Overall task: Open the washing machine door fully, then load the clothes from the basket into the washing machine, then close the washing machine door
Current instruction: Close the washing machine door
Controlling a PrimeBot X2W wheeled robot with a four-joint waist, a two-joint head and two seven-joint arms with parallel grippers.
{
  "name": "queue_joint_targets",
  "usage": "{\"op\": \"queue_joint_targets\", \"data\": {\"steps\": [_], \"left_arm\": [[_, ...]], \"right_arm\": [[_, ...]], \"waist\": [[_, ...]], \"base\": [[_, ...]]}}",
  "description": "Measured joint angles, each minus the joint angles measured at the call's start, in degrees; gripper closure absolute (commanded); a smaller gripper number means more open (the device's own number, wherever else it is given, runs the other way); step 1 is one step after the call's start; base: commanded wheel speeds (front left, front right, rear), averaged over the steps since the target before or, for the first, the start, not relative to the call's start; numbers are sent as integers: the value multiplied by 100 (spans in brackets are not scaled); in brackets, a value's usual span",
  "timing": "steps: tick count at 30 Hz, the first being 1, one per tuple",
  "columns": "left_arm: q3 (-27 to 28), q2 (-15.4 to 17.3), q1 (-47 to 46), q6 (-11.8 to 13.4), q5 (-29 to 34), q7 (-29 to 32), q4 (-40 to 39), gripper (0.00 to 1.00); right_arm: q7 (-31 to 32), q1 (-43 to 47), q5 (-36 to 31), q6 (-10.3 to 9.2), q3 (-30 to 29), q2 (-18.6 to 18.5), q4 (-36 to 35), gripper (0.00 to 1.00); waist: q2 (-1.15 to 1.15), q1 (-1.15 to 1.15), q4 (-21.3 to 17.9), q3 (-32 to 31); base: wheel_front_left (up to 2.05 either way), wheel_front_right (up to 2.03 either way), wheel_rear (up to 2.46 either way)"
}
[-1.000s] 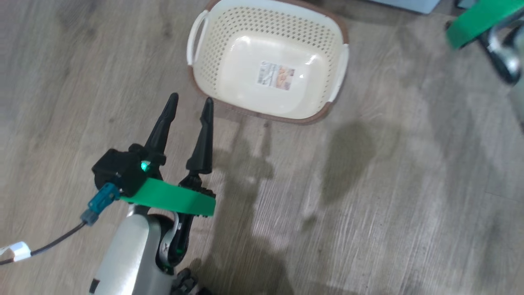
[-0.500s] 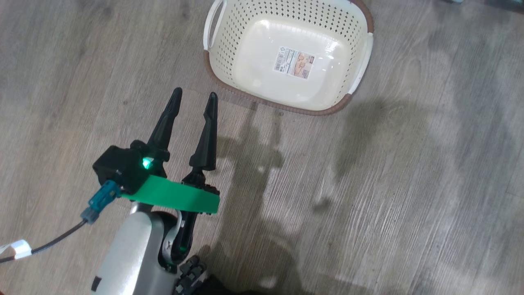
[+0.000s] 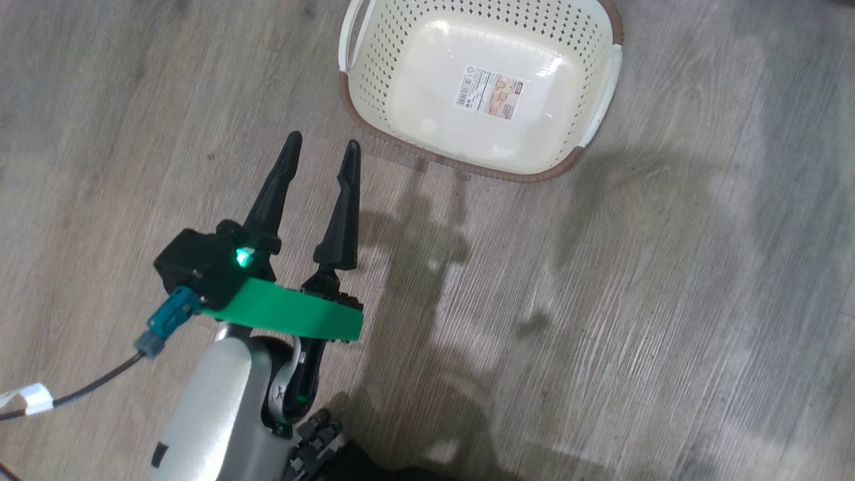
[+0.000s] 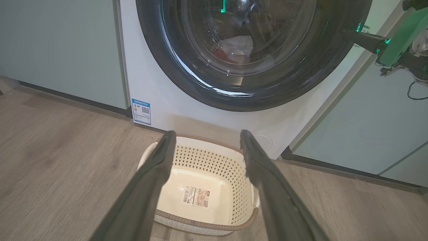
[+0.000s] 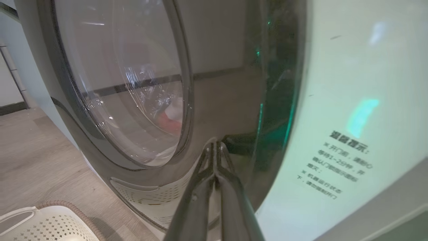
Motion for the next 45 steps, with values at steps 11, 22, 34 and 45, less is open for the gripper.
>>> {"op": "queue_joint_targets", "data": {"steps": [11,22,34,45], "left_arm": [[41,-2,4,-1,64,0,7,0],[135,-1,142,-103,425,0,188,0],[588,10,712,-204,593,0,446,0],[760,12,1140,-193,593,0,584,0]], "right_arm": [[-137,-48,-433,15,-511,234,366,100],[-188,2246,591,5,-1061,275,-1323,100],[-201,4812,1114,-16,-1791,1028,-3108,100],[-201,6694,1203,-37,-2051,1639,-4321,100]], "waist": [[0,0,-51,-113],[0,0,-332,-982],[1,-1,-1026,-2055],[1,-1,-1680,-2804]], "base": [[0,0,0],[0,0,0],[0,0,0],[0,0,0]]}}
